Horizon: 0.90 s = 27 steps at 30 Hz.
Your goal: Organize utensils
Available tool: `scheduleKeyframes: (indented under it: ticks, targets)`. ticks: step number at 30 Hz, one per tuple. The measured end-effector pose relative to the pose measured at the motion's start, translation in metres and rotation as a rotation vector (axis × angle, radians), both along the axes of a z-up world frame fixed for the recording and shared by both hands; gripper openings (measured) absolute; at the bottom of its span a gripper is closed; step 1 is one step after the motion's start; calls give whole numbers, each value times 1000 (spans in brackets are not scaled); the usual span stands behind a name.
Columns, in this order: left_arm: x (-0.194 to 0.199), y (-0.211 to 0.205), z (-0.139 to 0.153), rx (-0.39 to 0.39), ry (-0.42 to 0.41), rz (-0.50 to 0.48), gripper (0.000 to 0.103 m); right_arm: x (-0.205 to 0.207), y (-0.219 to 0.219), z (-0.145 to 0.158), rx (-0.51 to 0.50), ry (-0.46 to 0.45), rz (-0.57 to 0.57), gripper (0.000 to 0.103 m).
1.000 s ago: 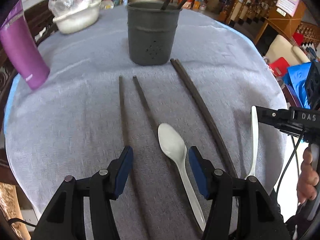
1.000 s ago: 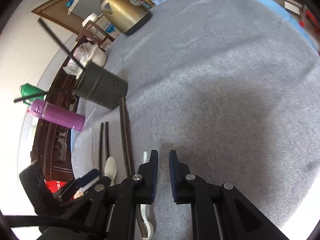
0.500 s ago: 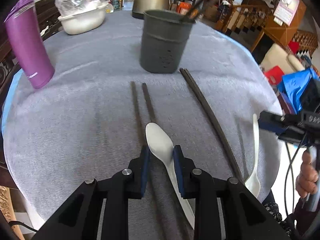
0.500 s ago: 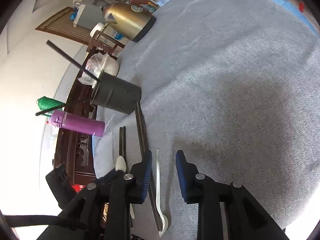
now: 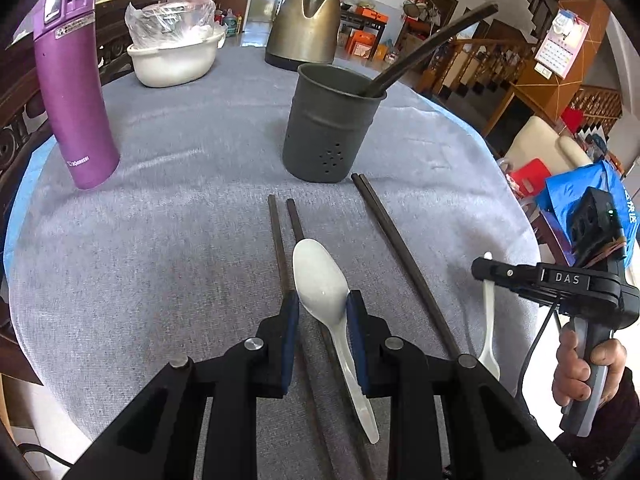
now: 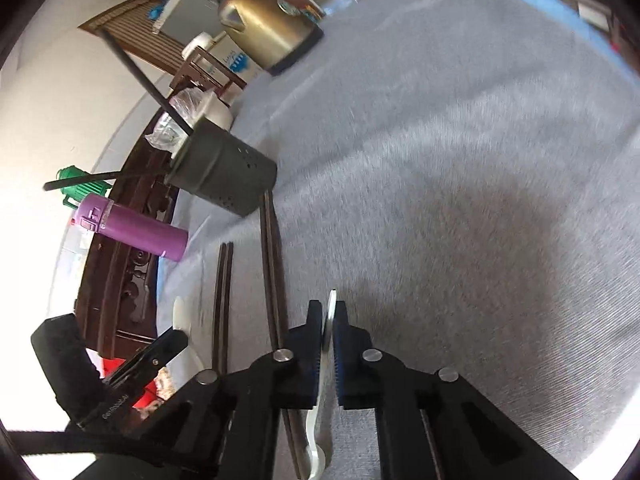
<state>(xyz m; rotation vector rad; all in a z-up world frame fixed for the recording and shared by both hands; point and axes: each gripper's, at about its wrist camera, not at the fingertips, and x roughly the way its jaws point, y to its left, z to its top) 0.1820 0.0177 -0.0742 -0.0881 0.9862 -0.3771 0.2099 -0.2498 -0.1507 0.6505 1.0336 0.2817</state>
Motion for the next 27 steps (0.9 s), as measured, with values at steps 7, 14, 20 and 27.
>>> scheduleKeyframes:
  ticks: [7,14,20,27]
  targets:
    - [-6,8,13,-38,-35,15,26,-8,-4,26,-19,-112,-23,3]
    - [-6,16,26,-68,-67,36,26,-15,-9,51,4,-211,-43,3]
    - [-1,18,37,-63,-91,45,26,-14,-11,64,-1,-255,-58,3]
    - [4,17,52,-60,-129,48,24,-7,2,76,-3,-299,-36,3]
